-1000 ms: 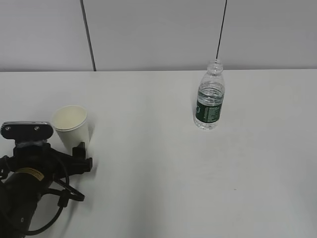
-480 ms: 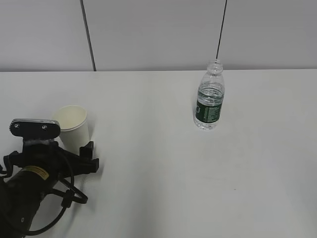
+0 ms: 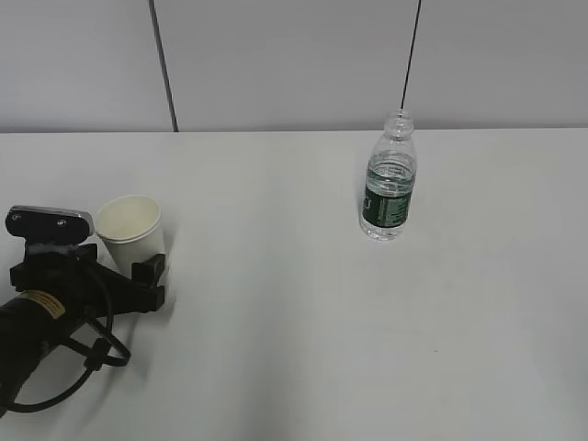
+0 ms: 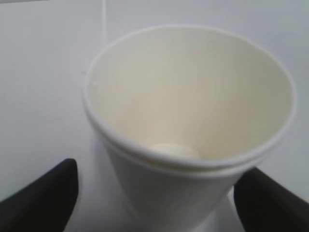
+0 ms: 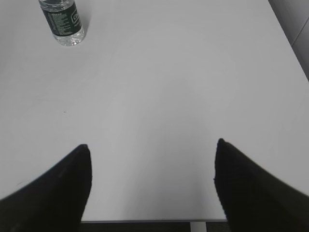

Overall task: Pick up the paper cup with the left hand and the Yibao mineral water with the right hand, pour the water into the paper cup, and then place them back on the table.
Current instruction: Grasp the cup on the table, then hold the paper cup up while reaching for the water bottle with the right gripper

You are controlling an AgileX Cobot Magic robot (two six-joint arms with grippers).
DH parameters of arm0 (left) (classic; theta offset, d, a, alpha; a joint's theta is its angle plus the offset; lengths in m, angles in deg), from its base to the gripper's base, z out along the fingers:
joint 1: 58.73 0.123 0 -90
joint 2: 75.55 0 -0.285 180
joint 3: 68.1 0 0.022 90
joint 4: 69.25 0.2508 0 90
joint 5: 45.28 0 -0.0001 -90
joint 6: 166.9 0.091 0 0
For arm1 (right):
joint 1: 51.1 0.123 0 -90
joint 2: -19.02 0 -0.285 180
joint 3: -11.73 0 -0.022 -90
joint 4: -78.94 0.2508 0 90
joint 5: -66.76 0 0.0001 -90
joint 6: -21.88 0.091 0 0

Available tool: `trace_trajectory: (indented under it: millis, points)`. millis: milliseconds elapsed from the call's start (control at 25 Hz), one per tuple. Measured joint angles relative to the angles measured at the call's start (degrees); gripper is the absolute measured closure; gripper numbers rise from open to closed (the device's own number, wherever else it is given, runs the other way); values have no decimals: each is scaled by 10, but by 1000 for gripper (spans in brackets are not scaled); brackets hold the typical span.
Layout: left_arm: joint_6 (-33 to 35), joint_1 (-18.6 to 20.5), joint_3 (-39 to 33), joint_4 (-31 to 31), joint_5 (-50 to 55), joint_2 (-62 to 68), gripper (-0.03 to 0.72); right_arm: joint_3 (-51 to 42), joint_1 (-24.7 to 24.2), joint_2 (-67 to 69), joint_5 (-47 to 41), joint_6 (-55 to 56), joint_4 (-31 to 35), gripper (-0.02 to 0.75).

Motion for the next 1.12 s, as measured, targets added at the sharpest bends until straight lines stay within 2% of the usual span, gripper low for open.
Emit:
trace_trajectory:
  millis: [80,200,680,920,1120]
  points:
    - [-3,13,4,41,1,0,97,0,0,0,0,0,3,153]
    - [-4,16,17,64,1,0,97,0,0,0,0,0,3,153]
    - [-4,37,42,77,1,1,98,0,0,0,0,0,0,153]
    - [-4,37,52,87,1,1,157,0,0,0,0,0,3,153]
    - [-4,37,52,89,1,1,168,0,0,0,0,0,0,153]
